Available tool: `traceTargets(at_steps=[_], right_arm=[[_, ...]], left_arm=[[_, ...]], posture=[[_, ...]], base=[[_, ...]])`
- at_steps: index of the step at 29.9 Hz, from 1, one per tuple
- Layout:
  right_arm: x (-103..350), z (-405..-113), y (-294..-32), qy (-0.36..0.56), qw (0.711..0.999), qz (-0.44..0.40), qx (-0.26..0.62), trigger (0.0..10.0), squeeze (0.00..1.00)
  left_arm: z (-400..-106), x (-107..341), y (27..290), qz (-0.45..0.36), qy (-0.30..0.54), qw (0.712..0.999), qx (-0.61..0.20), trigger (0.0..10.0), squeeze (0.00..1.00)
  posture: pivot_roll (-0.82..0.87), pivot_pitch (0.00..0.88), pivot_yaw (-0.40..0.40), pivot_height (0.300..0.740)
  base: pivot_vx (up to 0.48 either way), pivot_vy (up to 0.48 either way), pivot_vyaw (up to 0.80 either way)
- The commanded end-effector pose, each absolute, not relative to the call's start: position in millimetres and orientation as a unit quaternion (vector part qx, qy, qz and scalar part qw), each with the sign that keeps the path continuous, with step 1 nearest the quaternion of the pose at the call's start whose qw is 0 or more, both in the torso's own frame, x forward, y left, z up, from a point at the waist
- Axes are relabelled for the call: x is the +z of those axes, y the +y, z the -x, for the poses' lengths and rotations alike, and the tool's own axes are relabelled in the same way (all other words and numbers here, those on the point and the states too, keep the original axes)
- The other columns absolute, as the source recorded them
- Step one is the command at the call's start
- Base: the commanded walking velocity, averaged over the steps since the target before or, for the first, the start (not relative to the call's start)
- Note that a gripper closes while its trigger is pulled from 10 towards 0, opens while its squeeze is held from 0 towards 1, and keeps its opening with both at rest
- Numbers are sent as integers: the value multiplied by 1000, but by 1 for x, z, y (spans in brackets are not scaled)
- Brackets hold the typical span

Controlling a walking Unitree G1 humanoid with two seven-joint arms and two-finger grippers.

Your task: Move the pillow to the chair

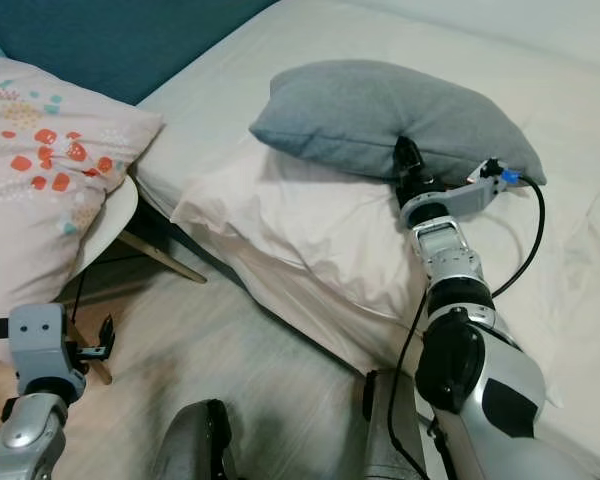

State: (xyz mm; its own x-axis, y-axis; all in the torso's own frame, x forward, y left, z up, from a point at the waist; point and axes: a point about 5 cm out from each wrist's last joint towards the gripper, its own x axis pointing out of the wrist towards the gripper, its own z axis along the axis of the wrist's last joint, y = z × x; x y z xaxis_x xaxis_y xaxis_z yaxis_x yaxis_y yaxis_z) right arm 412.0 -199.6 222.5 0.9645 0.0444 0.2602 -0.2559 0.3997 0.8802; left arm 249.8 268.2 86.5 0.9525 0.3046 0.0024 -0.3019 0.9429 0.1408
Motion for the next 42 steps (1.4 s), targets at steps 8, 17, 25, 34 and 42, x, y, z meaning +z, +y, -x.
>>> traceTargets(at_steps=[8, 17, 25, 34, 42], right_arm=[[227, -413, -203, -105, 833, -537, 83, 0, 0], [223, -410, -213, -111, 873, -471, 70, 0, 0], [240, -409, -204, -149, 871, -444, 150, 0, 0], [286, -400, -172, -223, 836, -405, 295, 0, 0], [311, -381, -151, -272, 807, -371, 370, 0, 0]], left_arm=[[-241, 83, 278, -79, 35, 982, 168, 10000, 0], [-251, 86, 275, -72, 31, 982, 172, 10000, 0], [-267, 95, 272, -59, 15, 982, 180, 10000, 0], [-300, 105, 265, -12, 20, 980, 196, 10000, 0], [-313, 100, 246, 12, 28, 982, 188, 10000, 0]], posture=[[-31, 304, 71, 556], [-45, 239, 62, 556], [-60, 172, 58, 561], [-78, 58, 55, 586], [-76, 5, 43, 621]], base=[[0, 0, 0], [0, 0, 0], [0, 0, 0], [0, 0, 0], [0, 0, 0]])
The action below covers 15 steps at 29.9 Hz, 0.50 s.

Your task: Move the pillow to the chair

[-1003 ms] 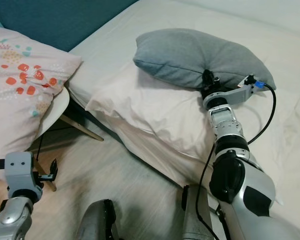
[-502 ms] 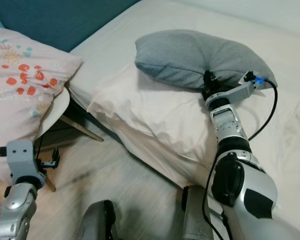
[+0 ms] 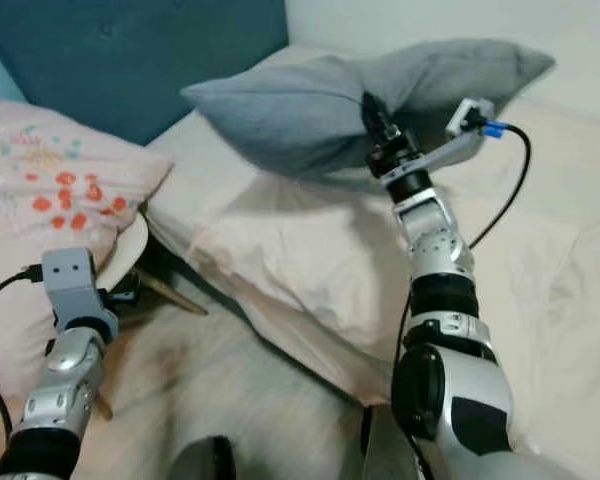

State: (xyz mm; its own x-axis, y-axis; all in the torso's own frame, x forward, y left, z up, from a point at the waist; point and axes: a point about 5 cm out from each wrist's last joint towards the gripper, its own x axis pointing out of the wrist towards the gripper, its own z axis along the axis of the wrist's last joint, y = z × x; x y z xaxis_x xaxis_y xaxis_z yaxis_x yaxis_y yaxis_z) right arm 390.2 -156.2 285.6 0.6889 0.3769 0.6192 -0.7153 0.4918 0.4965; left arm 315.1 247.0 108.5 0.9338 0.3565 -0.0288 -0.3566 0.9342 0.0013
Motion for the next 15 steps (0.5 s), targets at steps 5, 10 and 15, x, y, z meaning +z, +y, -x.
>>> traceTargets(at_steps=[5, 10, 15], right_arm=[[320, -376, -147, -286, 796, -366, 388, 0, 0], [289, -379, -123, -216, 816, -351, 405, 0, 0], [249, -380, -111, -145, 852, -326, 383, 0, 0]], left_arm=[[-314, 96, 243, 18, 35, 981, 187, 10000, 0], [-313, 76, 236, 29, 76, 977, 195, 10000, 0], [-310, 66, 228, 25, 92, 977, 189, 10000, 0]], posture=[[-76, 1, 39, 631], [-80, 0, 9, 656], [-79, 0, 2, 671]], base=[[0, 0, 0], [-236, 0, 0], [-288, 0, 0]])
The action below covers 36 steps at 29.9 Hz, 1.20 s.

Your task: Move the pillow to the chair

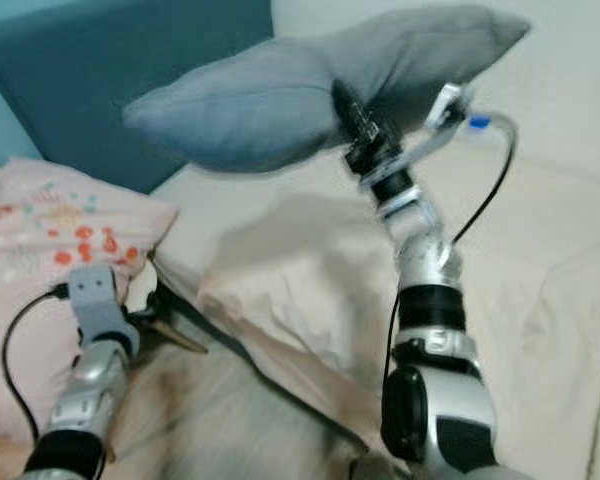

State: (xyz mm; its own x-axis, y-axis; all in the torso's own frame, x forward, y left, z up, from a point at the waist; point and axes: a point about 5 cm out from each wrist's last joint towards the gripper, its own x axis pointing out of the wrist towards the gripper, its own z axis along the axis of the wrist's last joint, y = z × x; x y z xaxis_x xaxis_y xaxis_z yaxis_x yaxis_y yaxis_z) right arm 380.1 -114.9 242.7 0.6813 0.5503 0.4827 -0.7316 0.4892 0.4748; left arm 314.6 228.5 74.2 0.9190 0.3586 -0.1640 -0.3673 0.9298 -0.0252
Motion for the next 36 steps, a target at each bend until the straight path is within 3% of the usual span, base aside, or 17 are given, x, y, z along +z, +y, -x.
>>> traceTargets(at_steps=[1, 6, 16, 18, 20, 26, 36], right_arm=[[236, -380, -109, -122, 863, -317, 375, 0, 0], [175, -372, -110, -36, 893, -296, 337, 0, 0], [146, -352, -95, 4, 886, -272, 376, 0, 0], [138, -347, -89, 17, 883, -269, 385, 0, 90], [134, -345, -86, 24, 882, -265, 389, 0, 86], [109, -336, -79, 61, 883, -267, 380, 0, 78], [93, -327, -83, 88, 880, -273, 378, 0, 35]], left_arm=[[-309, 62, 225, 24, 97, 978, 184, 10000, 0], [-294, 31, 221, 1, 151, 974, 167, 10000, 0], [-270, 0, 232, -1, 215, 959, 185, 10000, 0], [-265, -5, 230, -6, 221, 959, 178, 10000, 0], [-263, -8, 229, -9, 226, 959, 172, 10000, 0], [-229, -41, 227, -22, 305, 939, 156, 10000, 0], [-233, -39, 223, -23, 290, 946, 143, 10000, 0]], posture=[[-81, 0, 2, 676], [-77, 0, 6, 676], [-80, 0, 13, 676], [-78, 0, 13, 676], [-77, 0, 17, 676], [-92, 0, 25, 676], [-91, 0, 18, 676]], base=[[0, 0, 0], [0, 0, 0], [0, 0, 560], [0, 0, 800], [0, 0, 800], [0, 0, 800], [0, 0, 800]])
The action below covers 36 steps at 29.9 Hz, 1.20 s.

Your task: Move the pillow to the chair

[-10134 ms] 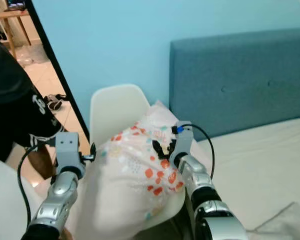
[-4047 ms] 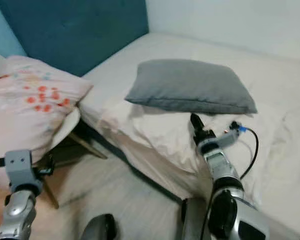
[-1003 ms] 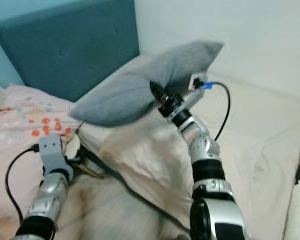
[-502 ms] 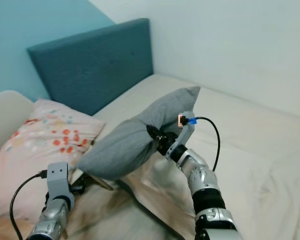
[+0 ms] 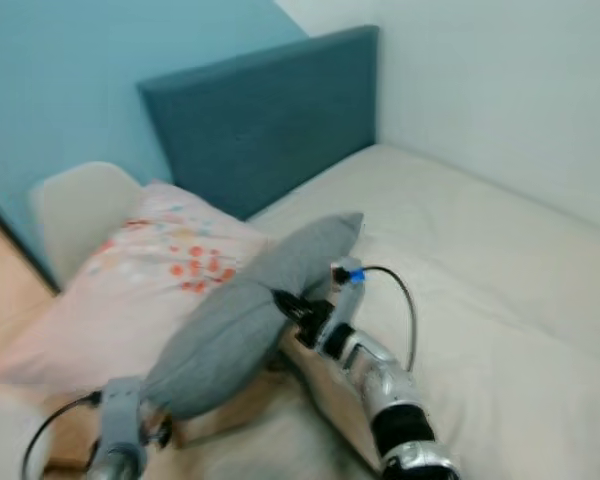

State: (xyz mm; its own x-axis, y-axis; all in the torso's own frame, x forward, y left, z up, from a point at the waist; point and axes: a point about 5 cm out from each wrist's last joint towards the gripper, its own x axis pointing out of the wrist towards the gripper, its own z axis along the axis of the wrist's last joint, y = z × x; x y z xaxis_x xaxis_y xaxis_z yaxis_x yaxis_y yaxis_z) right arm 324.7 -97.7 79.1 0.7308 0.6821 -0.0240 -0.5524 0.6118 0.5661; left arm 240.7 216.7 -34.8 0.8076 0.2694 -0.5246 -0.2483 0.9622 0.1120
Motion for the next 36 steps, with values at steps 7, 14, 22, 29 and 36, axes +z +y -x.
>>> traceTargets(at_steps=[7, 14, 22, 29, 36], right_arm=[[92, -325, -75, 89, 877, -269, 388, 0, 31], [86, -325, -79, 96, 882, -271, 373, 0, 27], [59, -318, -92, 140, 904, -243, 323, 10000, 0], [36, -307, -99, 178, 910, -236, 291, 10000, 0], [35, -309, -105, 178, 911, -253, 272, 10000, 0]], left_arm=[[-251, -28, 211, -18, 253, 960, 118, 10000, 0], [-264, -17, 202, -13, 219, 972, 87, 10000, 0], [-297, 26, 181, 44, 92, 995, 13, 10000, 0], [-314, 57, 167, 66, 13, 997, -38, 10000, 0], [-317, 64, 163, 69, -4, 996, -51, 10000, 0]], posture=[[-93, 0, 19, 676], [-93, 0, 26, 676], [-95, 0, 26, 676], [-96, 0, 23, 676], [-99, 0, 26, 676]], base=[[0, 0, 800], [0, 0, 800], [0, 0, 320], [0, 0, 0], [0, 0, 0]])
